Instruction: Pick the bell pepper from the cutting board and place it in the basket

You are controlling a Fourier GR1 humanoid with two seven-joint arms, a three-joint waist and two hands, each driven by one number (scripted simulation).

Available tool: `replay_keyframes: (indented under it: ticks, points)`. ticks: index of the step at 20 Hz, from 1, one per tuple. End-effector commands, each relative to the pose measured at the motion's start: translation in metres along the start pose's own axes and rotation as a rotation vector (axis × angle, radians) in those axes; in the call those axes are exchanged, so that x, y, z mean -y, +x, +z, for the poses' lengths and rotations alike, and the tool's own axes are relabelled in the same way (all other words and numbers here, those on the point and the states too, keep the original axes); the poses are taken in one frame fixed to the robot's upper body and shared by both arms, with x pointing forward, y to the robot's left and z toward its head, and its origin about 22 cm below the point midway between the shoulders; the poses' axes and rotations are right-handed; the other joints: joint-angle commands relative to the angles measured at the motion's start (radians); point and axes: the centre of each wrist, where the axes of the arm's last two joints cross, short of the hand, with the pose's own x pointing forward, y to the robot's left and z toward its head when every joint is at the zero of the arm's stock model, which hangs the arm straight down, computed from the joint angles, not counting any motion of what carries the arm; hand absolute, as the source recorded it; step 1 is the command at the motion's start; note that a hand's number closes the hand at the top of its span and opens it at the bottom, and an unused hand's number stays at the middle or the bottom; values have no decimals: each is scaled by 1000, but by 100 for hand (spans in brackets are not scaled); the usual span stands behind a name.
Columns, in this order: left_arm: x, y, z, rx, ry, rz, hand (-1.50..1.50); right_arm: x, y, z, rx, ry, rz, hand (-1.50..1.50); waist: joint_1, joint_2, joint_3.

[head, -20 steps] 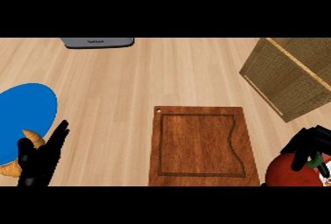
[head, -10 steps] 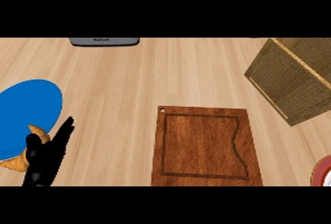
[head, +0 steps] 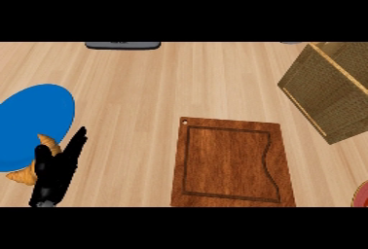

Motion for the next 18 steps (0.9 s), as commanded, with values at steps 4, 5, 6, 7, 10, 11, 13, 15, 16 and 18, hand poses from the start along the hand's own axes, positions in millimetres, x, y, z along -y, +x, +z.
replay_keyframes:
  ticks: [4,5,6,7,10,11,13,15,16,18]
  points:
    - [11,-22,-7,-117,-18,-1,0,4,-47,-38,-58,20,-113,150,-1,12,-12]
    - [10,-33,-4,-126,-5,22,0,-9,-53,-39,-99,34,-200,150,-5,10,-13]
    - [29,-30,-2,-133,-37,13,0,-17,-56,-48,-93,31,-210,150,2,12,-12]
    - [8,-44,8,-135,-14,13,0,-20,-64,-42,-111,32,-205,150,-5,7,-12]
    - [11,-32,0,-132,-19,20,0,-10,-92,-41,-106,34,-223,150,-11,8,-12]
    - [1,-44,6,-133,-23,36,0,-2,-104,-37,-108,42,-200,150,-2,12,-12]
    - [-1,-35,5,-134,-18,27,0,-19,-106,-48,-91,37,-218,150,-3,9,-12]
    - [5,-31,1,-132,-18,37,0,-15,-109,-52,-88,31,-223,150,-7,8,-12]
    - [-5,-26,-7,-144,-11,23,0,-13,-110,-55,-110,46,-207,150,-7,10,-12]
    - [9,-36,6,-130,-22,22,0,-10,-111,-50,-210,-106,7,150,9,16,-12]
